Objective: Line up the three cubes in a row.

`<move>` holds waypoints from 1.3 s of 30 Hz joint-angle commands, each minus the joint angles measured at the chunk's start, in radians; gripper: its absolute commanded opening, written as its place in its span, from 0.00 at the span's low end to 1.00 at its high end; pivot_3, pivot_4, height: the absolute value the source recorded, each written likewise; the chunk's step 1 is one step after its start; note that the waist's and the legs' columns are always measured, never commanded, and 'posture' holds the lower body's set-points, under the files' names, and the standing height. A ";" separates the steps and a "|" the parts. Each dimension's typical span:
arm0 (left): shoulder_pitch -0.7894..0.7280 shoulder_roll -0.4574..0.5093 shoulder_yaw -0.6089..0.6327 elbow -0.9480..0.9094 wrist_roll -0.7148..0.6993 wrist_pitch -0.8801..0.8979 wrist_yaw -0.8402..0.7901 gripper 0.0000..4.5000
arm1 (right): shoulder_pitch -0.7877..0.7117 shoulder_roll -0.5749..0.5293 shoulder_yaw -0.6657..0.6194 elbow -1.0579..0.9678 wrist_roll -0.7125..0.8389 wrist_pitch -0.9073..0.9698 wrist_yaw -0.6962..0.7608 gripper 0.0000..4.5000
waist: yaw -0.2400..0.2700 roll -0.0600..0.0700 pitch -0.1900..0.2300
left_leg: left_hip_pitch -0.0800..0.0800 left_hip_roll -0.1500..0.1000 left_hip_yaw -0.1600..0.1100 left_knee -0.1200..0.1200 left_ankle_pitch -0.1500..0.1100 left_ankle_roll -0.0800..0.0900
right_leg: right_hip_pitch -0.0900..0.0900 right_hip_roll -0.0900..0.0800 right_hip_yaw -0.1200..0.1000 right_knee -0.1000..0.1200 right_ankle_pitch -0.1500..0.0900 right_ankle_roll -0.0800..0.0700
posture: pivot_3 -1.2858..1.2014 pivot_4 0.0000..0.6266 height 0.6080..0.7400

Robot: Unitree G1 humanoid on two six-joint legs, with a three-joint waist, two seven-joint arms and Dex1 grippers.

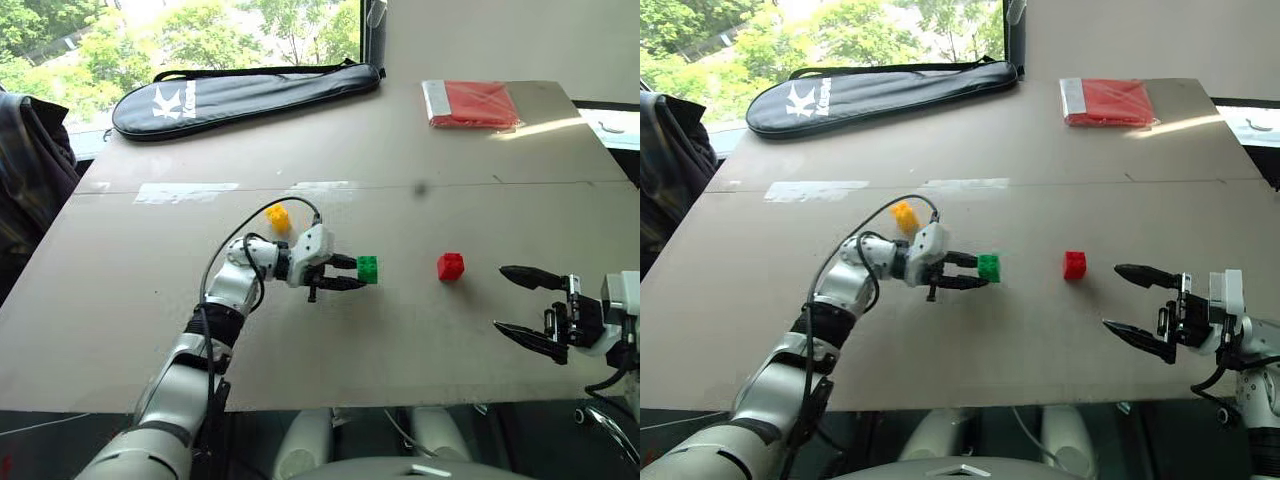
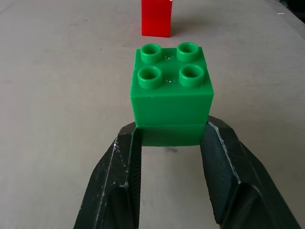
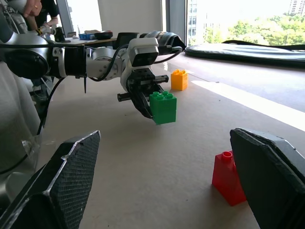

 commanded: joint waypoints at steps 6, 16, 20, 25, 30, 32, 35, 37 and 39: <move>-0.180 -0.129 -0.030 0.252 0.101 -0.130 0.071 0.26 | 0.053 0.015 -0.065 -0.029 0.003 -0.039 -0.045 1.00 | 0.004 -0.002 0.001 | -0.001 -0.001 0.000 0.001 0.000 0.000 | 0.000 0.000 0.000 0.000 0.000 0.001 | 0.52 0.24 1.00; -0.180 -0.147 -0.013 0.292 0.112 -0.158 0.045 0.26 | 0.085 0.013 -0.077 -0.046 0.004 -0.044 -0.074 1.00 | 0.004 -0.002 0.001 | 0.000 -0.001 -0.001 0.001 0.000 0.000 | 0.000 0.000 0.000 0.001 0.000 0.001 | 0.52 0.24 1.00; -0.166 -0.144 -0.016 0.274 0.109 -0.147 0.025 0.26 | 0.085 0.011 -0.075 -0.047 0.004 -0.046 -0.076 1.00 | 0.004 -0.002 0.001 | 0.000 -0.001 -0.001 0.001 0.000 0.000 | 0.000 0.000 0.001 0.001 0.000 0.001 | 0.52 0.24 1.00; -0.161 -0.153 -0.004 0.268 0.108 -0.133 0.051 0.26 | 0.075 0.008 -0.069 -0.047 0.001 -0.042 -0.080 1.00 | 0.004 -0.002 0.001 | 0.000 -0.001 -0.001 0.001 0.000 0.000 | 0.000 0.000 0.001 0.001 0.000 0.001 | 0.52 0.24 1.00; -0.160 -0.158 -0.003 0.267 0.115 -0.132 0.061 0.26 | 0.073 0.007 -0.066 -0.046 -0.002 -0.044 -0.080 1.00 | 0.005 -0.002 0.001 | 0.000 -0.001 -0.001 0.001 0.000 0.000 | 0.000 0.000 0.001 0.001 0.000 0.001 | 0.52 0.24 1.00; -0.156 -0.158 -0.005 0.262 0.115 -0.131 0.056 0.26 | 0.073 0.008 -0.065 -0.042 -0.002 -0.046 -0.077 1.00 | 0.005 -0.002 0.001 | 0.000 -0.001 -0.001 0.001 0.000 0.000 | 0.000 0.000 0.001 0.001 0.000 0.001 | 0.52 0.24 1.00; -0.156 -0.156 -0.004 0.265 0.117 -0.132 0.063 0.26 | 0.073 0.009 -0.064 -0.033 -0.006 -0.051 -0.074 1.00 | 0.005 -0.002 0.001 | 0.000 -0.001 -0.001 0.001 0.000 0.000 | 0.000 0.000 0.001 0.001 0.000 0.001 | 0.52 0.24 1.00; -0.157 -0.155 -0.003 0.266 0.114 -0.131 0.058 0.26 | 0.073 0.011 -0.064 -0.027 -0.009 -0.055 -0.073 1.00 | 0.005 -0.002 0.001 | 0.000 -0.001 -0.001 0.001 0.000 0.000 | 0.000 0.000 0.001 0.001 0.000 0.001 | 0.52 0.24 1.00; -0.158 -0.155 0.002 0.267 0.110 -0.131 0.058 0.48 | 0.073 0.012 -0.064 -0.020 -0.015 -0.060 -0.075 1.00 | 0.005 -0.002 0.001 | 0.000 -0.001 -0.001 0.001 0.000 0.000 | 0.000 0.000 0.001 0.001 0.000 0.001 | 0.52 0.24 1.00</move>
